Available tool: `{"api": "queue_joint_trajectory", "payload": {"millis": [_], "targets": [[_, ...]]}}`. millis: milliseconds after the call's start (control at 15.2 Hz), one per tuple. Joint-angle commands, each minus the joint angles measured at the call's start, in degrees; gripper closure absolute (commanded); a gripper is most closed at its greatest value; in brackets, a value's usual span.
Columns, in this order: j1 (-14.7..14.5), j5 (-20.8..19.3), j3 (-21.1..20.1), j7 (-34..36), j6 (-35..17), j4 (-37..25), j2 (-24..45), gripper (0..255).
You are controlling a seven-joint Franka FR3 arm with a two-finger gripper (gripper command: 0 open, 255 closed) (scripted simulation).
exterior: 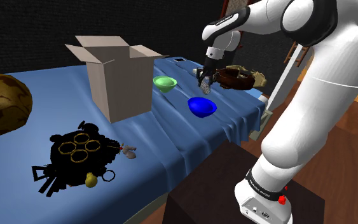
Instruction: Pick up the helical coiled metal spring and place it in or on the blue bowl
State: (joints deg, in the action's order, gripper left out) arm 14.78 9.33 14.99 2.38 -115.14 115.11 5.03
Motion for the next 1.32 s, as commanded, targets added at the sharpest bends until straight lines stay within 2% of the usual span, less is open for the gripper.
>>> {"api": "queue_joint_trajectory", "payload": {"millis": [0, 726, 1254], "targets": [[0.2, 0.3, 0.1, -0.7, -1.1, 0.5, 0.7, 255], [0.4, 2.4, -0.2, -2.9, -9.1, 4.4, 5.1, 255], [0.4, 2.4, -0.2, -2.9, -9.1, 4.4, 5.1, 255]]}}
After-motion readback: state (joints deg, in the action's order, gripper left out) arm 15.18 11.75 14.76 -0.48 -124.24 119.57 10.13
